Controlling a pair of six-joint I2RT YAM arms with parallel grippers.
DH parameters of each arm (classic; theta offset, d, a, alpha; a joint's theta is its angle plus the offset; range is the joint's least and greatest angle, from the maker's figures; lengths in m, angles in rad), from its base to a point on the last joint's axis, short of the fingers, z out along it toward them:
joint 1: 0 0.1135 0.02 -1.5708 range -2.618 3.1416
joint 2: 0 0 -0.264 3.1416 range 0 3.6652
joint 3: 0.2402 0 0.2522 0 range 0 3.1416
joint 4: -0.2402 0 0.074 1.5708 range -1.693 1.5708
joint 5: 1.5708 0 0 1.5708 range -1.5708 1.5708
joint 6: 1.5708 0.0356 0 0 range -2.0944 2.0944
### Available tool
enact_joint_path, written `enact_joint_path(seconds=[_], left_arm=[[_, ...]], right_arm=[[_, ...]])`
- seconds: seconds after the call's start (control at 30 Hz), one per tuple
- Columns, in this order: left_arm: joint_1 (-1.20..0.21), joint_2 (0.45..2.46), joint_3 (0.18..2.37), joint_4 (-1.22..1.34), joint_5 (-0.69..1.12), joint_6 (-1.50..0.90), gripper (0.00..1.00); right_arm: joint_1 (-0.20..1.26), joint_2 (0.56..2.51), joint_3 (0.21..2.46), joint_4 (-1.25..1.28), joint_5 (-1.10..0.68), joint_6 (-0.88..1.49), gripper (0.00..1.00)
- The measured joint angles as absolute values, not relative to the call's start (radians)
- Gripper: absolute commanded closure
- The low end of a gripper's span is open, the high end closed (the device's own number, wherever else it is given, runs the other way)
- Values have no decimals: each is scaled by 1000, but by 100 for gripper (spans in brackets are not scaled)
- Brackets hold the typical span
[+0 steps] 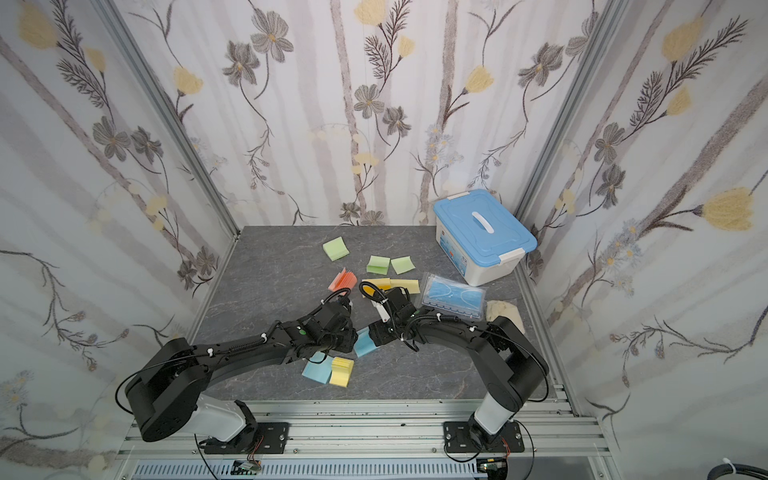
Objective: Tear off pages from different memo pads
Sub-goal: Pick up the memo pad from the center of the board.
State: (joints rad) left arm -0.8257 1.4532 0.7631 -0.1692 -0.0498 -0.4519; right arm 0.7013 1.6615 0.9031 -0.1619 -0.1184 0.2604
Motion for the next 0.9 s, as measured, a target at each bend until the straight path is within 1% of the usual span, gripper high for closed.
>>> enact_joint_path(seconds=[0.2,0.3,0.4,0.53,0.73,0.8,0.9], left_arm=[[-792,1356,721,-176,-75,-472,47],[-774,1260,683,-183,-107,-484,43],[-751,1150,637,-192,-153,-503,41],[-715,1032,578,-206,-202,-520,40],[-686,939,530,-233,-224,-532,39],[-683,926,520,-240,-224,-532,39],[-677,919,508,-243,-222,-535,39]], right_arm=[[717,1721,939,-177,-135,194,25],[735,1731,978,-178,-125,134,25],[778,1745,1017,-194,-92,44,25],[845,1774,1067,-230,-36,-113,30],[859,1816,1130,-281,35,-283,52],[859,1826,1147,-293,53,-326,56],[861,1836,1168,-320,46,-381,59]])
